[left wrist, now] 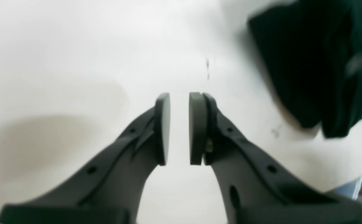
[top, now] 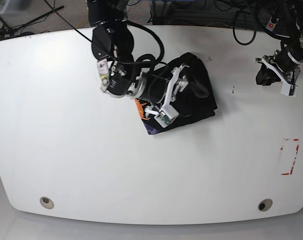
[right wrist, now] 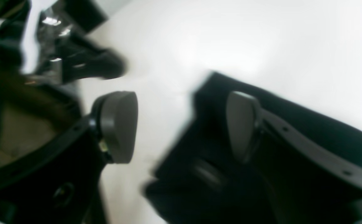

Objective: Fold the T-shirt properly
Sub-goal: 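Press and square the folded bundle with both grippers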

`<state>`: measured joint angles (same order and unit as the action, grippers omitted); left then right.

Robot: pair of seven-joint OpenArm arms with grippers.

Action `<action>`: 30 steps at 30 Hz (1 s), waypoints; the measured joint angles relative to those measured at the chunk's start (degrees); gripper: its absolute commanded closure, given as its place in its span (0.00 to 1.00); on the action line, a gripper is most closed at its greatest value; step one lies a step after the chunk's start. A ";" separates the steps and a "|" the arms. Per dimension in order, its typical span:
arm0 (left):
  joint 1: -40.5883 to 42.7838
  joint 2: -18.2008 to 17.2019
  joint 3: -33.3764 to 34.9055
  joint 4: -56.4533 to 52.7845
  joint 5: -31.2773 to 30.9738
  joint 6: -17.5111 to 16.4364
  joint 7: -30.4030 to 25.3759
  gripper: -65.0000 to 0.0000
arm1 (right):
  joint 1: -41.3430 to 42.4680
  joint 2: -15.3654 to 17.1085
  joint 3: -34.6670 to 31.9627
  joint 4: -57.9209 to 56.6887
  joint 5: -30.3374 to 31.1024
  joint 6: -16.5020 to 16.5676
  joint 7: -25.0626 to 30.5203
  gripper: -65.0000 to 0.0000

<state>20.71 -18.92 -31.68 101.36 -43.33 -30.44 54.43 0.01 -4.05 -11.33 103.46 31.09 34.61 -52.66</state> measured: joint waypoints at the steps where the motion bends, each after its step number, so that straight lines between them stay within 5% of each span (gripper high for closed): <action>1: 0.09 -0.85 0.07 -0.02 -0.07 0.02 -0.04 0.85 | 0.00 0.44 1.22 0.31 -0.59 -0.11 -0.04 0.34; 7: 0.04 -1.84 5.14 4.44 0.44 0.07 -0.26 0.85 | 2.23 2.14 10.56 -0.48 -1.05 -0.09 -0.50 0.39; 15: -6.19 -1.55 25.88 7.82 0.00 0.48 -0.87 0.85 | 13.42 3.39 13.40 -12.68 -7.82 -0.11 -0.22 0.78; 20: -7.19 3.06 34.01 7.85 2.47 0.44 -0.59 0.85 | 20.00 2.64 12.85 -22.29 -15.87 0.02 0.72 0.79; 30: -5.90 4.20 43.08 7.93 10.19 0.24 -0.98 0.85 | 24.92 1.51 3.85 -42.12 -25.75 0.37 16.59 0.79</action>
<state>14.81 -14.72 11.40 109.30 -33.15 -30.20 53.45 24.93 -2.55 -7.49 61.34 5.34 34.98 -36.07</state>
